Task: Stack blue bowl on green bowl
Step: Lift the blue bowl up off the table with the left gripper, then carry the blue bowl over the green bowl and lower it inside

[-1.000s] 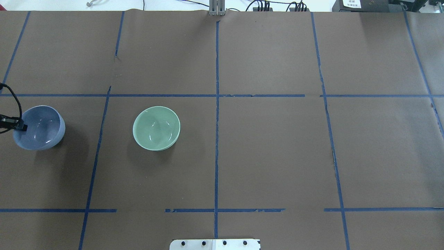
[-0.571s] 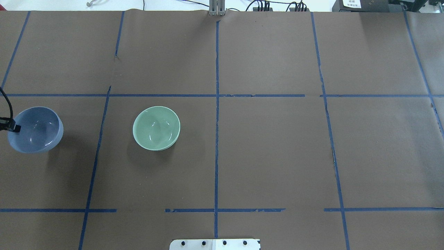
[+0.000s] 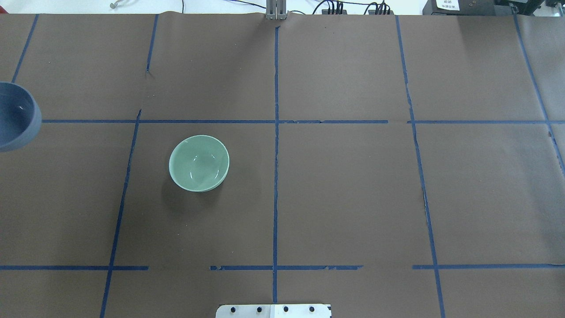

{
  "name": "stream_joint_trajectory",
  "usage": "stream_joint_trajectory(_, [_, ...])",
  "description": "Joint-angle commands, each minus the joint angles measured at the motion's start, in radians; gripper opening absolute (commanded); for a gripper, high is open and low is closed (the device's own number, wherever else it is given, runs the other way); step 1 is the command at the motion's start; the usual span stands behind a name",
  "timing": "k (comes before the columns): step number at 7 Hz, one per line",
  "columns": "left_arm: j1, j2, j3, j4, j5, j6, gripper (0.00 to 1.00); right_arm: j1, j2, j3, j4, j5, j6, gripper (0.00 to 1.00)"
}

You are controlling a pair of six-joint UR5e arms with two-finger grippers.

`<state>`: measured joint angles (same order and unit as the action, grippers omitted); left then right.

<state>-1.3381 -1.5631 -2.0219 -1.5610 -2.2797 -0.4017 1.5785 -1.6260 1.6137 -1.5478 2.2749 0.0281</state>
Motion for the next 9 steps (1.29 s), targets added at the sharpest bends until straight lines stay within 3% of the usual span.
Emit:
stream_joint_trajectory(1, [-0.052, -0.067, -0.066, 0.159, -0.007, -0.017, 0.0, 0.0, 0.0, 0.0, 0.0, 0.0, 0.0, 1.0])
stream_joint_trajectory(4, [0.136, -0.167, -0.101, 0.121, -0.072, -0.39, 0.0, 0.0, 0.0, 0.0, 0.0, 0.0, 0.0, 1.0])
stream_joint_trajectory(7, [0.368, -0.245, -0.061, -0.063, -0.058, -0.753, 0.0, 0.0, 0.0, 0.0, 0.0, 0.0, 0.0, 1.0])
stream_joint_trajectory(9, [0.508, -0.293, 0.039, -0.22, 0.062, -0.923, 0.0, 0.0, 0.0, 0.0, 0.0, 0.0, 0.0, 1.0])
